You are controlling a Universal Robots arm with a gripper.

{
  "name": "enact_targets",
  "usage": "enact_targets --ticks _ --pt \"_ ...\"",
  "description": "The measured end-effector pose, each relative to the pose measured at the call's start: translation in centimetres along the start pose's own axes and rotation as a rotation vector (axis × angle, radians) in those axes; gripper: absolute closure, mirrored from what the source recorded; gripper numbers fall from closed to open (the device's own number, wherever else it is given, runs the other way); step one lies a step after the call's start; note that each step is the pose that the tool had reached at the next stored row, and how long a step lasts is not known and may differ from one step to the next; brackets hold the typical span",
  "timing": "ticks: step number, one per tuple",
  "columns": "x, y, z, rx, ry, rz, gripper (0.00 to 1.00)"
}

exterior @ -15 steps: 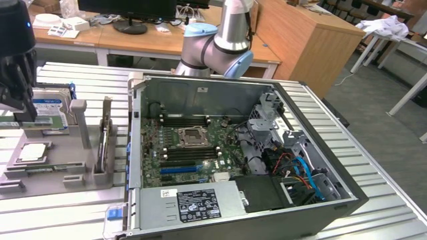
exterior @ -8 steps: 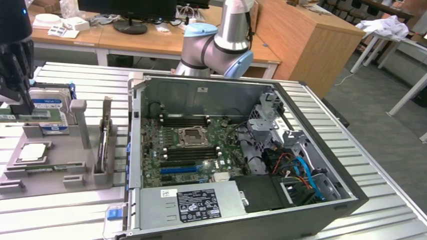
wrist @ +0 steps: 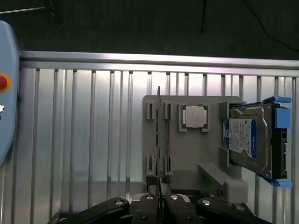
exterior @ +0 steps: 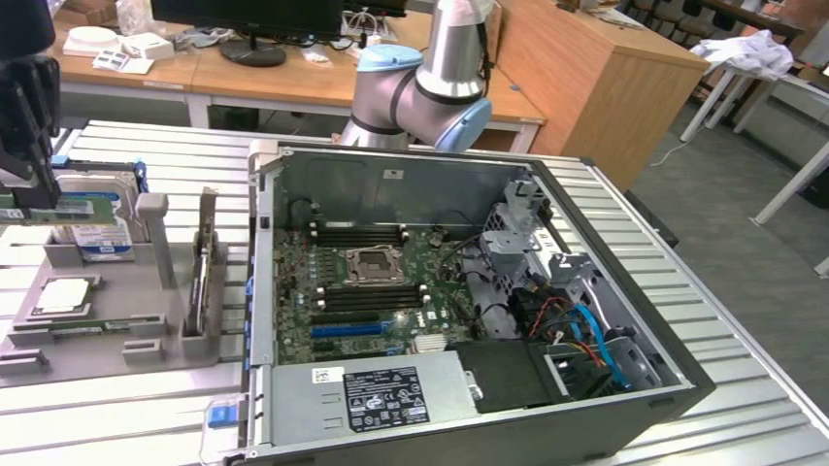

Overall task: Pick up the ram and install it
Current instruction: 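Pick up the ram and move it above insertion slot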

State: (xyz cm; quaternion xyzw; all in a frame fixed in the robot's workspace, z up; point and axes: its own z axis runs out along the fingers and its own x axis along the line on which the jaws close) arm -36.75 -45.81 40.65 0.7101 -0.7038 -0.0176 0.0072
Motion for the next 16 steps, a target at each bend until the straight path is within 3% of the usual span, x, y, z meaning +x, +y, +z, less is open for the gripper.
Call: enact_targets --ticks 16 --pt "0.0 -0.3 -0.26 -0.0001 0.0001 0.0 0.88"
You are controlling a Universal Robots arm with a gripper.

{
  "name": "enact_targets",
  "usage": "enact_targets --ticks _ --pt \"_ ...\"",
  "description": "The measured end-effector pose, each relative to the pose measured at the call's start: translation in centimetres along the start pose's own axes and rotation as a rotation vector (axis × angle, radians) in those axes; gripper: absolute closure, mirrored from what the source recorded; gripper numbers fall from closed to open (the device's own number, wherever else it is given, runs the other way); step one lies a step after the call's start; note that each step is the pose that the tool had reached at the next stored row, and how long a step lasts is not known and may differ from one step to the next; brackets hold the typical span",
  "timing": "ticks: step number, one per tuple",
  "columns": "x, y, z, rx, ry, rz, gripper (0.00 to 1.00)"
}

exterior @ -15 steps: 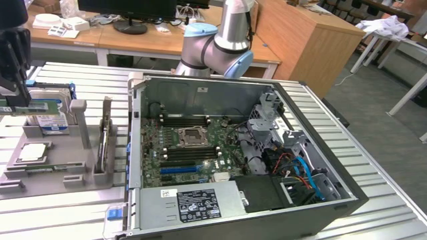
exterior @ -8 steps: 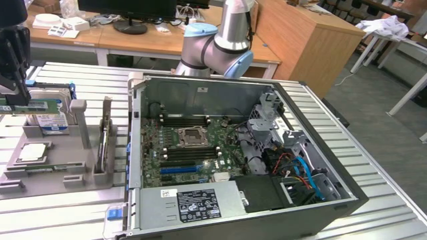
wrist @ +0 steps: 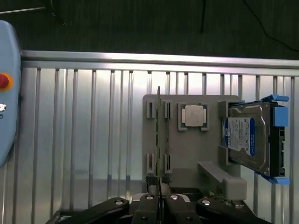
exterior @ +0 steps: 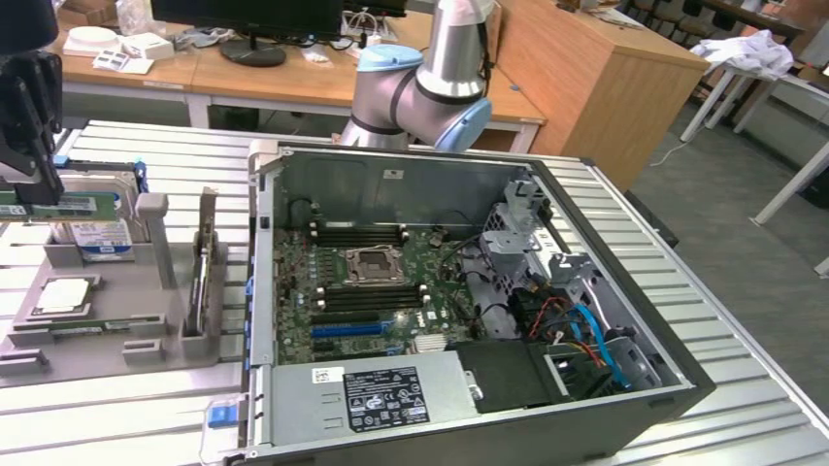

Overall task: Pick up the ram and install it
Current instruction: 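Pick up the ram and move it above insertion slot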

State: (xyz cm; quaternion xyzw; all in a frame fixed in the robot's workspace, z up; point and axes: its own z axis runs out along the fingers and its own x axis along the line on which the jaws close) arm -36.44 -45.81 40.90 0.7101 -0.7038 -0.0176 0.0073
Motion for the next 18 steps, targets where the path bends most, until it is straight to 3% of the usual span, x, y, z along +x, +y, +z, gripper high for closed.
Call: enact_targets --ticks 18 --pt "0.0 -2.02 -0.06 -0.0001 -0.0001 0.0 0.88"
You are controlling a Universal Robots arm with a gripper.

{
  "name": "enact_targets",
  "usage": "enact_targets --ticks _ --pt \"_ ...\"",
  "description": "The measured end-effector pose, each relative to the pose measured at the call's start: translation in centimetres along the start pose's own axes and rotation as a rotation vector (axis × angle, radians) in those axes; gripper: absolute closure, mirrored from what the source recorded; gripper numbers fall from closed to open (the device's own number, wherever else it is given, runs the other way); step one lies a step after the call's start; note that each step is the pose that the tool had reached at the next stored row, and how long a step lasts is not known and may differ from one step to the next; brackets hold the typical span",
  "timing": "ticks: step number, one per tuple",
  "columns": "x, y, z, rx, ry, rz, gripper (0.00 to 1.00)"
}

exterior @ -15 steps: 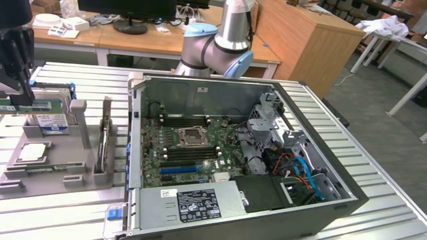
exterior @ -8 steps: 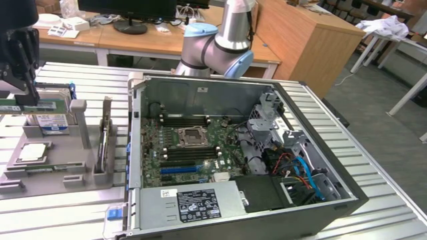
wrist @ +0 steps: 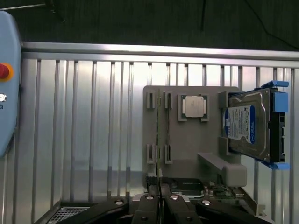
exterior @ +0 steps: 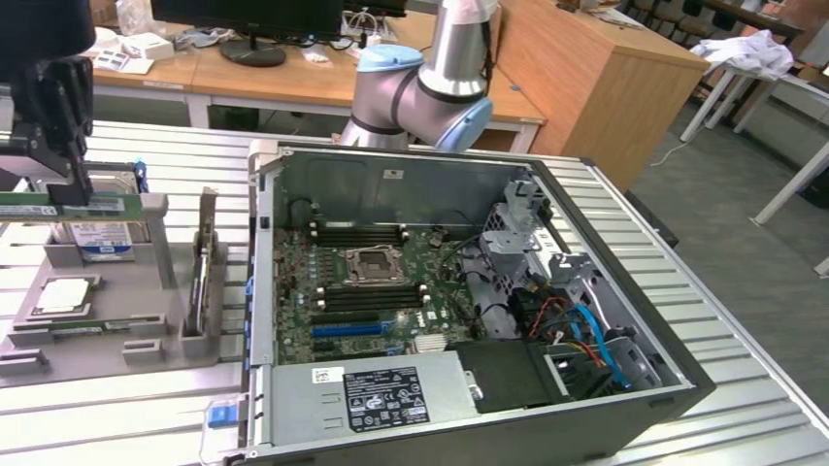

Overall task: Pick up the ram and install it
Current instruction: 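Pick up the ram and move it above insertion slot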

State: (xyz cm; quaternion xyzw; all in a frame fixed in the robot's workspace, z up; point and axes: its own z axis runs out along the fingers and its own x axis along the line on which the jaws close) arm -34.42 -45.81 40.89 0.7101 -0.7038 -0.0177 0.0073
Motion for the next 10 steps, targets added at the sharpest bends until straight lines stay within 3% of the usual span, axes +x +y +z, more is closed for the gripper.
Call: enact_targets --ticks 10 --pt "0.0 -1.52 -0.06 -0.0007 0.0 0.0 0.88"
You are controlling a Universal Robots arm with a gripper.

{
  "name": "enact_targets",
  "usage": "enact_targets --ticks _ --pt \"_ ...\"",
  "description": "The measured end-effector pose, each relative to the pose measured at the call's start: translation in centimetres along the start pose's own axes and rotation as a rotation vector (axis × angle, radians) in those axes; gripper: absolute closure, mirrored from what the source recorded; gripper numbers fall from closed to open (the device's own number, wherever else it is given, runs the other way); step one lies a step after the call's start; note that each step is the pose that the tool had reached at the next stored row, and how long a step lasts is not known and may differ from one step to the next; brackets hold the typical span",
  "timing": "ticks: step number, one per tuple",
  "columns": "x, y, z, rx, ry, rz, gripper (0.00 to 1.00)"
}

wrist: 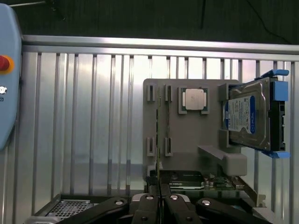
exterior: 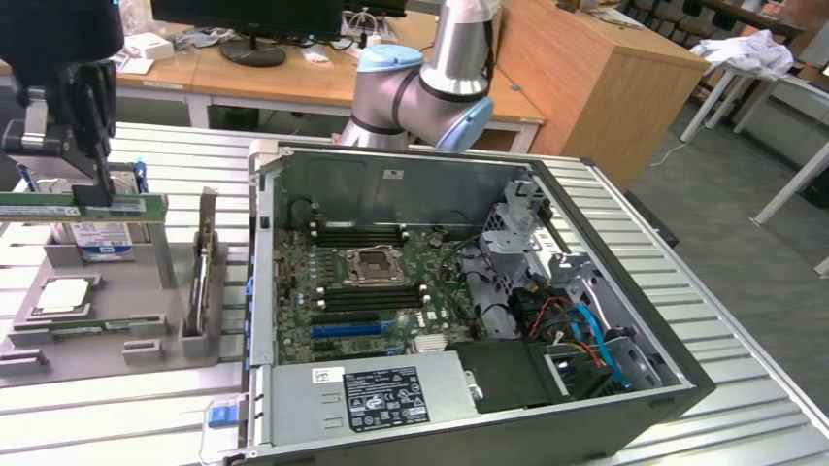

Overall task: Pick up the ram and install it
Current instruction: 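Pick up the ram and move it above insertion slot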

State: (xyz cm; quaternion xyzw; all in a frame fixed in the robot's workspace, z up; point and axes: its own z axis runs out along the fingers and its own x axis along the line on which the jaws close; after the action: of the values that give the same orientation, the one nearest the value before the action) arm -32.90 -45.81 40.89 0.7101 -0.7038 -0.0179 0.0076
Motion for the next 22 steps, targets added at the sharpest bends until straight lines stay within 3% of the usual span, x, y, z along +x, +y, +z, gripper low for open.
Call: enact_targets --ticks 22 --pt "0.0 -3.0 -0.11 -0.0002 0.0 0.0 0.88"
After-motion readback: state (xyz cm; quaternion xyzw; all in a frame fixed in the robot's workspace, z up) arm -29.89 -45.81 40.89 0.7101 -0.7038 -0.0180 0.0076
